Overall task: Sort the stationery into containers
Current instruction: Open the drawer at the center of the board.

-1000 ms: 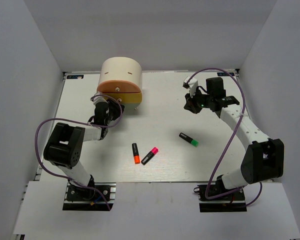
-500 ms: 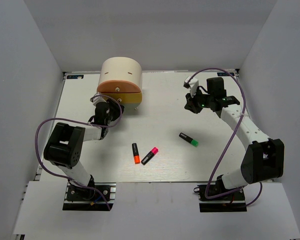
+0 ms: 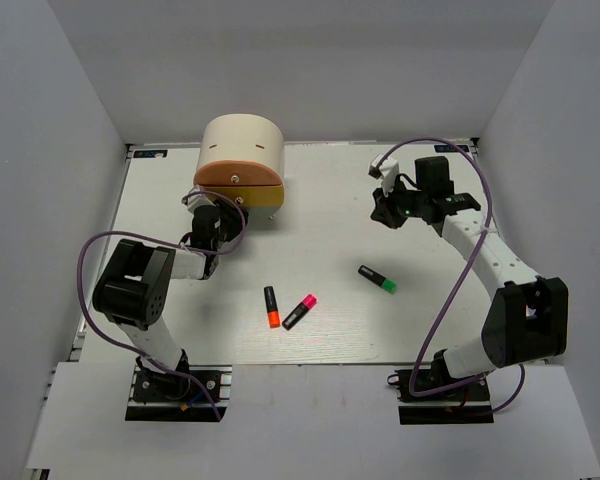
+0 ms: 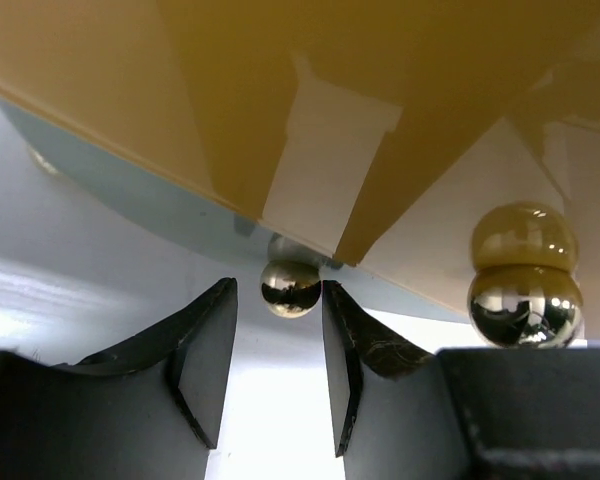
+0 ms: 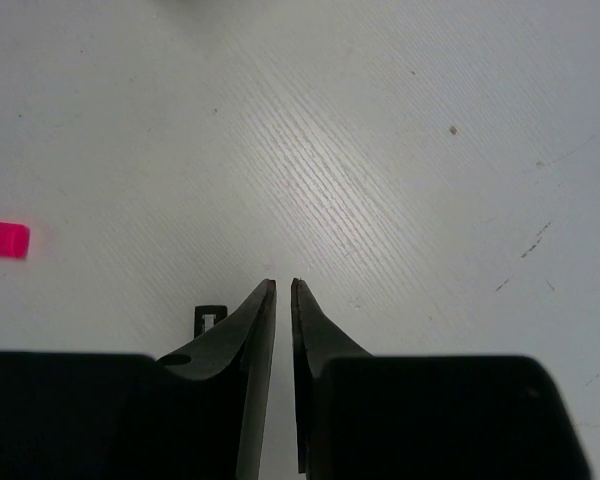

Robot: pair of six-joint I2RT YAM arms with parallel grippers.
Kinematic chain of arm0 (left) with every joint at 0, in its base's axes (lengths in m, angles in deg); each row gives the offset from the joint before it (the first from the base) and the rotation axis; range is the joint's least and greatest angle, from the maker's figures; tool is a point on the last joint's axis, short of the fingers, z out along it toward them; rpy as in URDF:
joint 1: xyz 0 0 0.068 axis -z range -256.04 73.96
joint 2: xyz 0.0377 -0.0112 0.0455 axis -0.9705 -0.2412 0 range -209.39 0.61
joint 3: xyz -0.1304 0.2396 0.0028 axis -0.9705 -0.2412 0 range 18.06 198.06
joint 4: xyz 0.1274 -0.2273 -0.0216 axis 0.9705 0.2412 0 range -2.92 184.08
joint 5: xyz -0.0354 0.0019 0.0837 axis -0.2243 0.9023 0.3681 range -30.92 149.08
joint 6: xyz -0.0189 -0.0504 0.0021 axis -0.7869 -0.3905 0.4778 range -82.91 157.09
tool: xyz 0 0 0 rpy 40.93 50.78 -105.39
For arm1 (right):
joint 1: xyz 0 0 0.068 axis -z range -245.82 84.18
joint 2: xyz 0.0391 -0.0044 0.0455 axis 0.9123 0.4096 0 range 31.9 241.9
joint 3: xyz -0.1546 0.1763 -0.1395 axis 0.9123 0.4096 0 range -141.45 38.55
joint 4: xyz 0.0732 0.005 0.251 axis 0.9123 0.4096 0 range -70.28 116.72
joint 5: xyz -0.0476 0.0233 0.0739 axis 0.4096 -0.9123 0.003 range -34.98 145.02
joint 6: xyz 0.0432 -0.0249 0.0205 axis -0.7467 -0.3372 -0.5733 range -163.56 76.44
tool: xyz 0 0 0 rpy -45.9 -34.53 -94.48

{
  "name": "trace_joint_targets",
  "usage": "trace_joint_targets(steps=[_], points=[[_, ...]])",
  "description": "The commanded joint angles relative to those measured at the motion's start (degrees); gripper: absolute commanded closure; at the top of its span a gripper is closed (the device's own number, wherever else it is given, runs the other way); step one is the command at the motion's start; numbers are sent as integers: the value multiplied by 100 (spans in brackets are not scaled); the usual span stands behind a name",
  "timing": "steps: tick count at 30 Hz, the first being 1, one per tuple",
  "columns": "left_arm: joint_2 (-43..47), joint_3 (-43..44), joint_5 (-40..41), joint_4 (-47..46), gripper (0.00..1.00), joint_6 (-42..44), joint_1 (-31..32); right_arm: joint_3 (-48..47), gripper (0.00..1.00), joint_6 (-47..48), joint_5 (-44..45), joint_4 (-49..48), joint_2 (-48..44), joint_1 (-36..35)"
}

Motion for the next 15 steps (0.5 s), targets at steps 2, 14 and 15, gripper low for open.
trace_joint_targets(steps=[2,14,15], points=[[-74,-43,-79,-645,51,13,-29,50,82,36,-101,-106,-139,16],[-242,10,-79,-700,63,13,-29,50,82,53,-101,-97,-113,42],[-242,10,-80,-700,66,13,-29,50,82,71,-101,-97,-122,51]])
